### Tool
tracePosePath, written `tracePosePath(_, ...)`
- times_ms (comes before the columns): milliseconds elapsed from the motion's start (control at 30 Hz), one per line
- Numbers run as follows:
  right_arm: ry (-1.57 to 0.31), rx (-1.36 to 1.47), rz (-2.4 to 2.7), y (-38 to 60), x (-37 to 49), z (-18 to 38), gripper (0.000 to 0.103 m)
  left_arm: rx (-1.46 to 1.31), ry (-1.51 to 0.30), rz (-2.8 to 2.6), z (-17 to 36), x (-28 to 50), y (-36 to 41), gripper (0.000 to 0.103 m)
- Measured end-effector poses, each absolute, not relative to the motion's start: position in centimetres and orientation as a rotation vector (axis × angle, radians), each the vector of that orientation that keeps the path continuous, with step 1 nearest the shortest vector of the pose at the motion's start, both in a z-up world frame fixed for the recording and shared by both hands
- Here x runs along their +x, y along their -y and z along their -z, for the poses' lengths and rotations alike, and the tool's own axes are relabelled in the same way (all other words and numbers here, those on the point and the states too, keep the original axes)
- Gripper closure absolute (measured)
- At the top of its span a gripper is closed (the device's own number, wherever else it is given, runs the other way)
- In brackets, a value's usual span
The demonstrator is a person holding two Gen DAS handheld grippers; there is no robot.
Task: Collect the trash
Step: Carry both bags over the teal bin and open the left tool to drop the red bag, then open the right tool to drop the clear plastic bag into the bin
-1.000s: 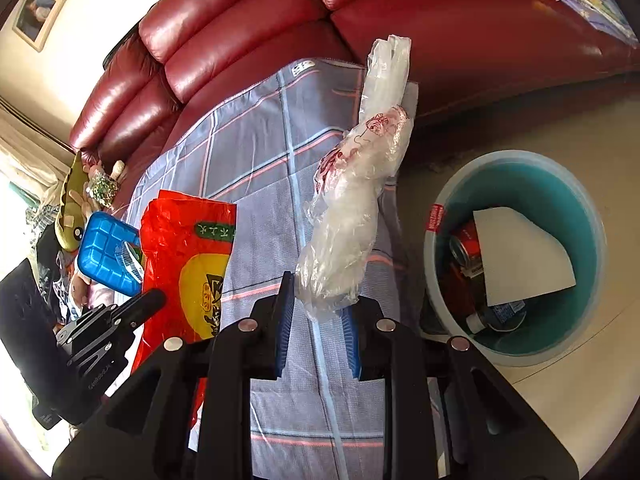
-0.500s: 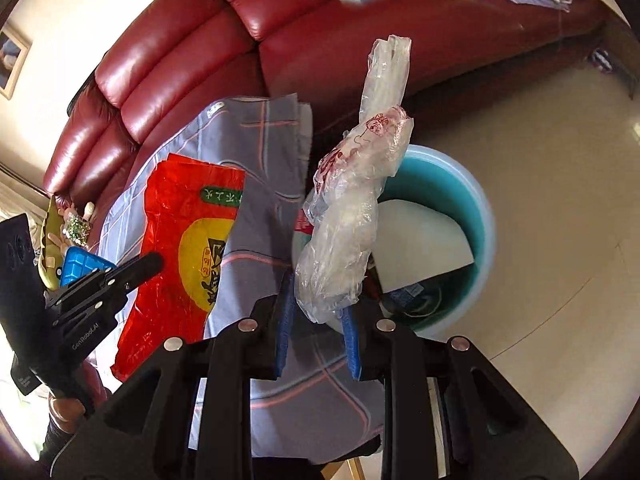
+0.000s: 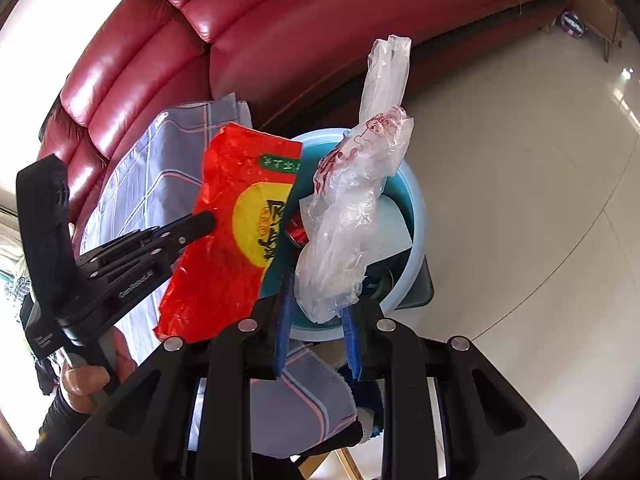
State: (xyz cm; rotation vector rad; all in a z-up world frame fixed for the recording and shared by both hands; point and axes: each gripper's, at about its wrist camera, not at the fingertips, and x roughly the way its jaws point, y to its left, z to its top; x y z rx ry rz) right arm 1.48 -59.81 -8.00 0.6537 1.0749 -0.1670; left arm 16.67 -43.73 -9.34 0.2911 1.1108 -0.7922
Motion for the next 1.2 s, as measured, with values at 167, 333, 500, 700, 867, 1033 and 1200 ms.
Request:
tracePosePath(167,-1.094,0.655,0.164,59.8,2.9,8.5,0.081,0.292,-1.089,0.761,9.9,16.8,43.7,0.023)
tracePosePath(333,-1.104,0.653,0.149,59.4,4.2,9.1,0.081,0.273,-1.06,0.74,9.4,16.5,41.7,0.007)
tracePosePath(500,-1.115,0.646,0.125,58.6,5.1,9.4,0.081,0.235,-1.077,0.737,8.8,16.5,39.2,0.005)
tracePosePath(700,-1.144,0.643,0.082,56.8,6.6,9.9,0.079,0.206,-1.085,0.725,8.3,16.6,36.6,0.004)
tracePosePath(867,-1.168,0.631,0.058,55.4,7.6,10.1,0.041,0.166,-1.078,0.701,7.7,16.6,33.8,0.004)
tracePosePath(1033,-1.166,0.643,0.103,55.3,7.8,9.8,0.017,0.133,-1.082,0.685,7.4,16.9,31.9,0.004)
tracePosePath(1200,-1.183,0.643,0.188,55.3,7.5,10.1,0.014,0.108,-1.101,0.679,7.5,16.9,30.2,0.004)
